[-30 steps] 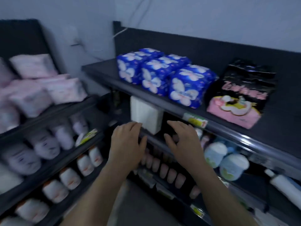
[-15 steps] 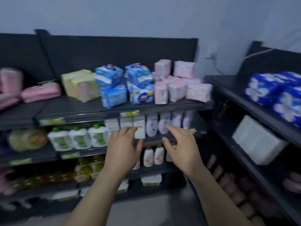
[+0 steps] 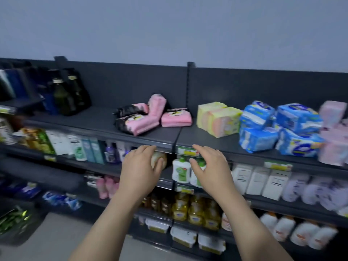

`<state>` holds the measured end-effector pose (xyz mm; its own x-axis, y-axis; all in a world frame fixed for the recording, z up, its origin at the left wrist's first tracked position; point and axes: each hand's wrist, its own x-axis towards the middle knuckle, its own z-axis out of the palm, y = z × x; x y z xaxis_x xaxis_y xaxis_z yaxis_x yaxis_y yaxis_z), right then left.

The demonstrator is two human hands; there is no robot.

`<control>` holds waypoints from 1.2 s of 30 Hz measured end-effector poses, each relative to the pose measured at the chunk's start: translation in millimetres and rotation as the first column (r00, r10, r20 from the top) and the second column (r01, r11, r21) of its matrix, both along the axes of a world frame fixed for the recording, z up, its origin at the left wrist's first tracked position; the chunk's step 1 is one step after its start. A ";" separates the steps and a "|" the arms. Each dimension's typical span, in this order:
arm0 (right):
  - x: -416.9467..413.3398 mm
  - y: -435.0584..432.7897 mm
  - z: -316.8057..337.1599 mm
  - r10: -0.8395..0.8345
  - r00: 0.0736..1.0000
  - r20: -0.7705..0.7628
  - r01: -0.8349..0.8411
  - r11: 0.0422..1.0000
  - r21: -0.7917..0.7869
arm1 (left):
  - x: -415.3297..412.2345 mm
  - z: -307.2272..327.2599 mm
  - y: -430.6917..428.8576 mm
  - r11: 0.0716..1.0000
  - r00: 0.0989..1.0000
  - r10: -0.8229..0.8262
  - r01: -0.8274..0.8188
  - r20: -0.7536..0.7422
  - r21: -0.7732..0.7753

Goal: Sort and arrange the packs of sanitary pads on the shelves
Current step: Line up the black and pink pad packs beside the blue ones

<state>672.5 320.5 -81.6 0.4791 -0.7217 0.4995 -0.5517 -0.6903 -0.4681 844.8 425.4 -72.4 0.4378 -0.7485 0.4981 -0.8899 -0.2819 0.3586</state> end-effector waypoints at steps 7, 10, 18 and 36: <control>94.6 -19.4 -3.8 0.083 0.997 0.000 -0.083 0.996 0.029 | 97.4 -1.8 7.3 0.990 0.989 0.137 -0.134 -0.050 0.046; 125.1 -39.7 -4.4 0.105 0.994 -0.016 -0.105 0.994 0.038 | 127.3 -5.0 -8.4 0.983 0.979 0.180 -0.175 -0.092 0.058; 201.4 -129.7 3.5 0.153 0.988 -0.021 -0.152 0.988 0.022 | 199.0 8.1 -95.6 0.969 0.952 0.248 -0.245 -0.179 0.041; 330.1 -301.9 26.5 0.140 0.990 -0.015 -0.140 0.985 -0.098 | 363.5 -5.0 -268.6 0.867 0.673 0.499 -0.398 -0.546 0.301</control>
<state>1002.6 18.6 -55.1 0.5763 -0.5945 0.5607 -0.4499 -0.8036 -0.3895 1208.3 156.8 -77.3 0.9031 -0.4230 -0.0745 -0.2638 -0.6830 0.6811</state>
